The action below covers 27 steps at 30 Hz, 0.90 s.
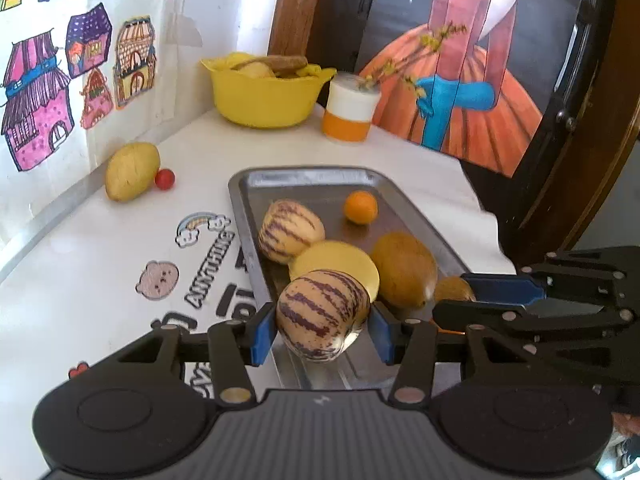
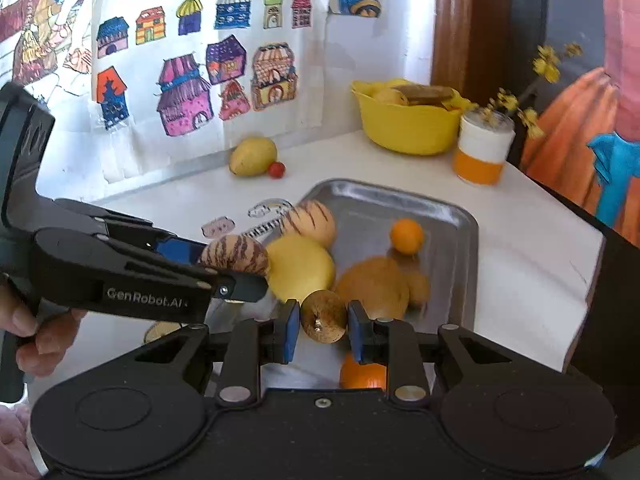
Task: Organize fruits
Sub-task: 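Carry the pepino onto the tray with the left tool while the right tool releases the kiwi there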
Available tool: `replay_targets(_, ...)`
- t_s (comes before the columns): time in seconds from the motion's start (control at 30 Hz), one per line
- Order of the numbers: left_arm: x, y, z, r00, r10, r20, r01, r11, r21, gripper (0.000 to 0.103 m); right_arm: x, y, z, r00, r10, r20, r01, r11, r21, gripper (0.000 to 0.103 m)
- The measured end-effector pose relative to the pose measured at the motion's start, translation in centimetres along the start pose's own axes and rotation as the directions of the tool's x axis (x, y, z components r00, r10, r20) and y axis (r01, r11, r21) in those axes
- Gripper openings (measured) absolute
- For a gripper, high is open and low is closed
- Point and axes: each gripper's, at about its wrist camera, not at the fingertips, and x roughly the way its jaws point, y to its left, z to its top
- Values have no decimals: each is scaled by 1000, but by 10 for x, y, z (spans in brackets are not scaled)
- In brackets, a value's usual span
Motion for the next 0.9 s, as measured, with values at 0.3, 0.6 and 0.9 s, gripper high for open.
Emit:
replay_targets(0.3,3,-7,-16,999,17,-38,-17,1000,-3,54,2,1,-29,1000,-14,-5,14,994,108,28)
replay_targets(0.6,3,-9,-19,999,29,-26,-30,1000,-7,54,4,3,-38,1000,-28,12,26,984,176,28)
replay_targets(0.9,3,-11,-18,999,34,-33,-34,999,4,54,3,4,-40,999,-32,10,30,985,169,28)
